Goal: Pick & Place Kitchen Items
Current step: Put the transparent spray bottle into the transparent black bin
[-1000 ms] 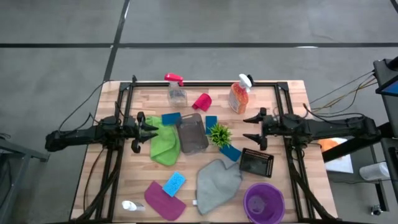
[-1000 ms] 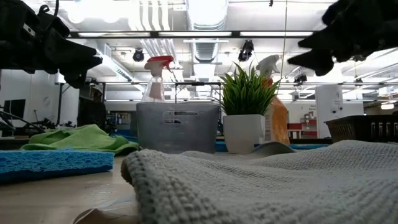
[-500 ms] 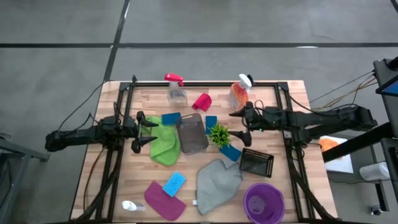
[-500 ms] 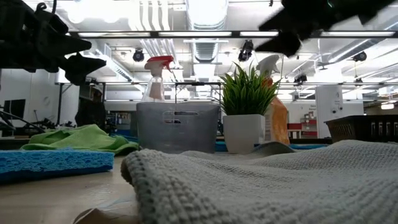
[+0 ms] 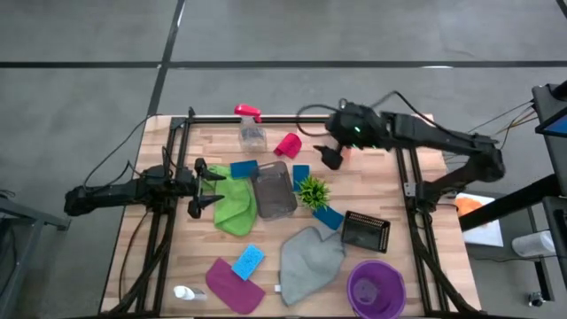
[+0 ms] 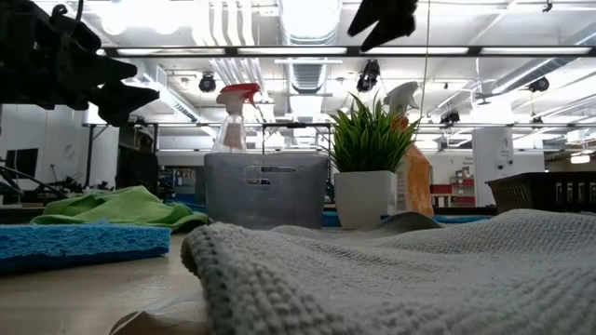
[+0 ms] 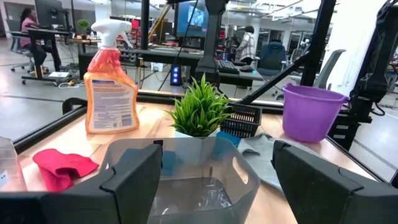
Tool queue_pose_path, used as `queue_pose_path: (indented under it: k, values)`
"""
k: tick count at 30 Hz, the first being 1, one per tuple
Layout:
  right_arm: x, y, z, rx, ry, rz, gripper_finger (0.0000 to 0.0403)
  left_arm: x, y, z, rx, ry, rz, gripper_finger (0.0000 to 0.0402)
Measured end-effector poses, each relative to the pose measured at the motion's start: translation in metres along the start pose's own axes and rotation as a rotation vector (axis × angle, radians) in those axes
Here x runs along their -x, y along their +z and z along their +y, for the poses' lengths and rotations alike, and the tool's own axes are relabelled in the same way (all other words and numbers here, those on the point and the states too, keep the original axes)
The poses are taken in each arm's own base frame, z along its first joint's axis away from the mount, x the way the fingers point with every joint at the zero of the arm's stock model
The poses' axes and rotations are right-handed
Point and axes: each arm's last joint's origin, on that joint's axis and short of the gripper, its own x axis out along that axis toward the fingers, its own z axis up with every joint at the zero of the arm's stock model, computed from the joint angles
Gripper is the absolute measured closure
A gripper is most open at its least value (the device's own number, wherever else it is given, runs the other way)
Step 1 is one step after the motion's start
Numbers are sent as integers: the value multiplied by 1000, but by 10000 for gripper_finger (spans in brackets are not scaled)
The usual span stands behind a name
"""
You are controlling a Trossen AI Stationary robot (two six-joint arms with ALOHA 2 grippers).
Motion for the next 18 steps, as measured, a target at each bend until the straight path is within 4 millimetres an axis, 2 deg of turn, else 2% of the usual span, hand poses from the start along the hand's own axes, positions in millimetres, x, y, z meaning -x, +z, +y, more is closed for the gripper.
queue_pose_path:
  k: [7,13,18]
  values:
    - [-38,38,-15,70,147,5,8,0,0,0,-3,0,2,94]
    - [-80,69,-31,137,213,-2,8,-1,-1,0,2,2,16,94]
    - [-105,93,-38,184,255,-11,8,-3,-4,1,5,9,43,94]
